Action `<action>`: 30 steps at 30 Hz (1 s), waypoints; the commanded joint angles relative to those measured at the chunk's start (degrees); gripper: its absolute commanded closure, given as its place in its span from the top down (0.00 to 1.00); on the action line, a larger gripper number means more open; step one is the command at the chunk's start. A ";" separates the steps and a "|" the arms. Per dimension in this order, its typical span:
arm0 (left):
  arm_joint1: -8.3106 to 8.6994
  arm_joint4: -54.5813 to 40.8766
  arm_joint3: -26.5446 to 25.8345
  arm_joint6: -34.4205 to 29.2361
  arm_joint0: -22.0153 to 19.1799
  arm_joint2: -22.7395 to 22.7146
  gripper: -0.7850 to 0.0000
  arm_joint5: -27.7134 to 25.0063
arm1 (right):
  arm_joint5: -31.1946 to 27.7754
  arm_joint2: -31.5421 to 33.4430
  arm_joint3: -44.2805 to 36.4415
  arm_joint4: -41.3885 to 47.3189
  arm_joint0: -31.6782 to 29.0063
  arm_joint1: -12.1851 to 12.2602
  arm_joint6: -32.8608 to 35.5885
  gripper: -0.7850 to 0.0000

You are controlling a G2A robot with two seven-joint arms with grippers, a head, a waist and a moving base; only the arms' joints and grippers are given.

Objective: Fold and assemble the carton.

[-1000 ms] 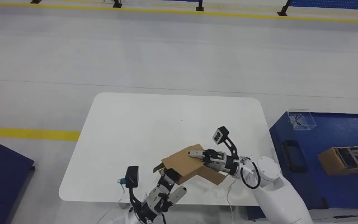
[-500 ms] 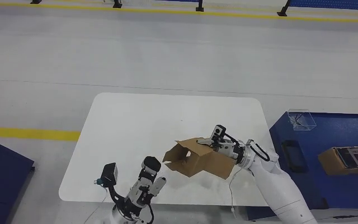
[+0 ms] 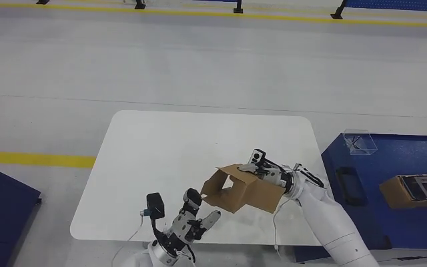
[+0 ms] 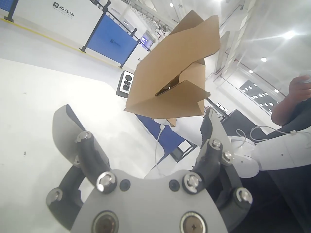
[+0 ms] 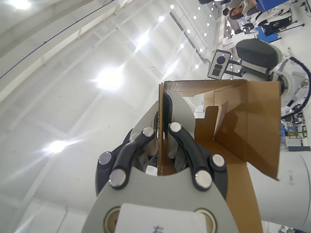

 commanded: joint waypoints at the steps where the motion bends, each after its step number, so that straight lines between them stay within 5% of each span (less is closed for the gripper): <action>1: -0.06 -0.69 -0.06 1.18 0.00 -0.11 1.00 -0.31 | 0.21 -0.06 0.40 0.10 0.20 -0.03 0.01 0.00; 11: -0.33 -1.18 -0.13 1.07 -0.20 0.26 1.00 2.77 | -2.77 -0.26 -0.84 -4.24 -0.57 0.30 2.23 0.00; 19: -0.77 0.13 -0.43 -2.68 -1.44 1.94 1.00 10.24 | -7.66 1.73 -3.42 -8.67 -2.49 1.09 3.54 0.00; 30: -1.13 -1.23 0.14 -2.85 -2.04 2.72 1.00 11.21 | -13.22 4.84 -6.92 -12.17 -4.78 1.79 -0.41 0.00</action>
